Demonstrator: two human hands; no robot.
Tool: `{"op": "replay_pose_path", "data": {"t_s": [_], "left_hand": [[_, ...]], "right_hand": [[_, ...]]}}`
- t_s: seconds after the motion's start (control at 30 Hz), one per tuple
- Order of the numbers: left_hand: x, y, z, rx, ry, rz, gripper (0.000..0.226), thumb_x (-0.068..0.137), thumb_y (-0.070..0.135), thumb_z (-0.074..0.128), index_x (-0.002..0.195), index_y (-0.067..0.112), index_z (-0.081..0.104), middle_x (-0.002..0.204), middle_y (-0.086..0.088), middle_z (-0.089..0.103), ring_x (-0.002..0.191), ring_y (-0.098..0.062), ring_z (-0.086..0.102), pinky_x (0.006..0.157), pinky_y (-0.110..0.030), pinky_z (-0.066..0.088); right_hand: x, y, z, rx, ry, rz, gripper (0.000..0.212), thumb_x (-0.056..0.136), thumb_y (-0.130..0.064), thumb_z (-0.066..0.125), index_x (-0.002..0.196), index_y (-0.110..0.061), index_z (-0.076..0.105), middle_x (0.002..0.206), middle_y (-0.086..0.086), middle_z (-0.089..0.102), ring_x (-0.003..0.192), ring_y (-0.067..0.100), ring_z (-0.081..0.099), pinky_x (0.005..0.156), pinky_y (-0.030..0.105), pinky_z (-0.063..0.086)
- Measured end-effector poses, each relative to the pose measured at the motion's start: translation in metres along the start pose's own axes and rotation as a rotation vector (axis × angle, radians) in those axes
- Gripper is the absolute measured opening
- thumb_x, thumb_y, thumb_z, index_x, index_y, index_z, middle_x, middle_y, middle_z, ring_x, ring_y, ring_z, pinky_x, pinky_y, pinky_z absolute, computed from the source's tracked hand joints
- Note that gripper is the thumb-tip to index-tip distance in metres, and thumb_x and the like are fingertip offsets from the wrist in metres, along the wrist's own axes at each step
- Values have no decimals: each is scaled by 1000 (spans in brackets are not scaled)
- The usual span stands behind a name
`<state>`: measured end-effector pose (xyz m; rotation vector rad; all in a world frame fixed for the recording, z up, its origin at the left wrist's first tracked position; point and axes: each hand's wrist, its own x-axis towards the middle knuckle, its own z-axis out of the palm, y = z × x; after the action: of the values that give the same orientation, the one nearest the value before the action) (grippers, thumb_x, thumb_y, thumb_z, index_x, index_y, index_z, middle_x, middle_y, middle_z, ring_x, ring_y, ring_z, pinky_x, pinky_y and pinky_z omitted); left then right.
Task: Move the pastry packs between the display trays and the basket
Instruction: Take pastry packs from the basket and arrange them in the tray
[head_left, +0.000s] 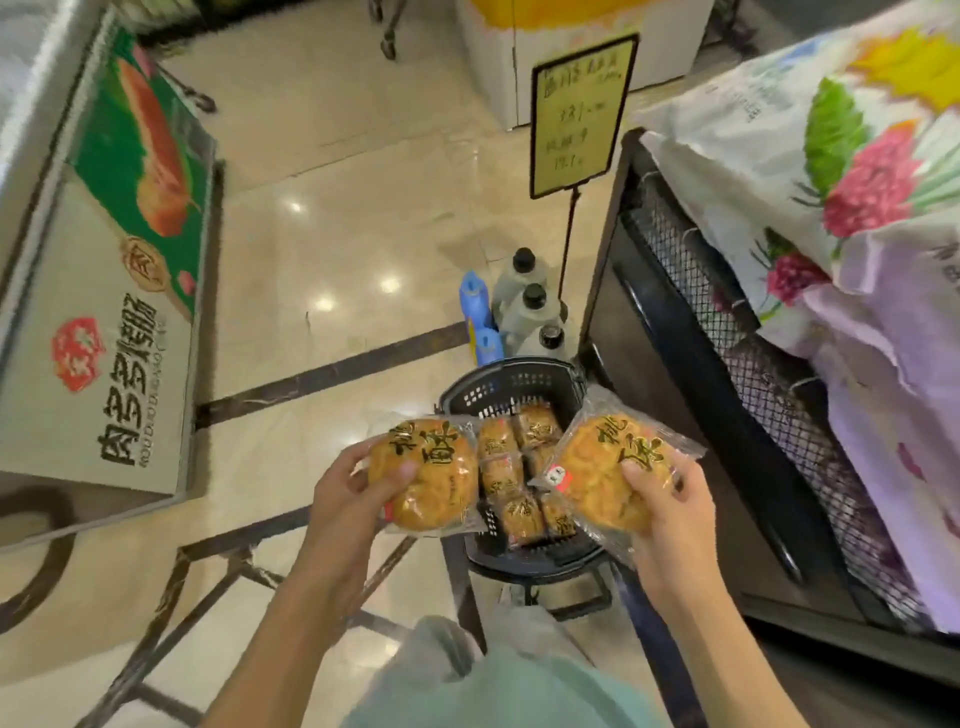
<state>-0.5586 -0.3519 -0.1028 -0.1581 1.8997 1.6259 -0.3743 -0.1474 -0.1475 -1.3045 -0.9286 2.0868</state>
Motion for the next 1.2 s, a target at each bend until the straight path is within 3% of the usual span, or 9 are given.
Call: {"op": "replay_pose_path", "data": {"t_s": [0.13,0.33,0.5,0.6,0.7,0.77,0.93,1.07,1.2], "left_hand": [[66,29,55,155,-238,-68,41,83,13,79,121,18,65,109,-9,75,97,-28,74,69,-37,61],[170,31,127,415,-542,-114,45,75,12,80,117,9,65,108,-14,75,88,-21,74,65,-29,59],[281,-4,169,674,-801,-125,41,78,13,79,117,14,66,106,-9,76,96,-26,72,81,-41,59],[347,-42,200,811,-925,-116,45,79,16,84,120,18,65,106,-11,76,98,-35,72,84,-51,59],[393,-86,222,886,-1019,-65,50,75,27,86,116,9,65,106,-17,71,93,-32,67,72,-36,59],[411,-117,232,946,-1079,-35,57,71,31,89,116,8,63,103,-18,70,89,-31,68,66,-34,59],[457,-208,232,1027,-1250,-66,45,84,8,77,125,12,59,109,-9,75,105,-27,71,90,-51,58],[493,-276,216,1066,-1217,-49,45,81,11,81,122,14,61,112,-4,74,105,-20,71,92,-48,58],[517,-312,195,1082,-1191,-97,51,82,15,81,128,17,60,115,1,73,104,-14,71,79,-36,59]], "right_hand": [[15,-3,5,150,199,11,34,93,-10,67,126,-12,56,118,12,71,105,30,71,87,55,58],[30,45,9,313,624,14,34,78,-25,82,105,-20,62,116,23,69,106,42,67,94,59,53],[56,119,38,590,928,95,43,80,-17,75,121,-9,66,117,20,72,109,42,68,99,66,49],[96,168,57,786,1031,116,40,86,-11,71,126,-4,65,117,19,72,111,38,68,100,59,51],[150,218,74,959,1153,128,32,93,4,57,124,2,63,107,17,75,108,36,68,76,35,62],[186,255,76,1082,1185,134,33,92,4,60,125,-2,64,107,15,75,109,36,67,70,33,61],[266,353,61,1236,1167,270,48,87,-14,73,133,-6,61,114,13,73,98,27,71,74,34,57],[313,418,40,1360,1148,240,29,94,-10,67,122,-6,64,120,16,71,110,29,69,97,43,56],[337,451,14,1448,1162,204,13,95,-7,65,107,-9,63,111,15,72,107,30,69,98,47,55]]}}
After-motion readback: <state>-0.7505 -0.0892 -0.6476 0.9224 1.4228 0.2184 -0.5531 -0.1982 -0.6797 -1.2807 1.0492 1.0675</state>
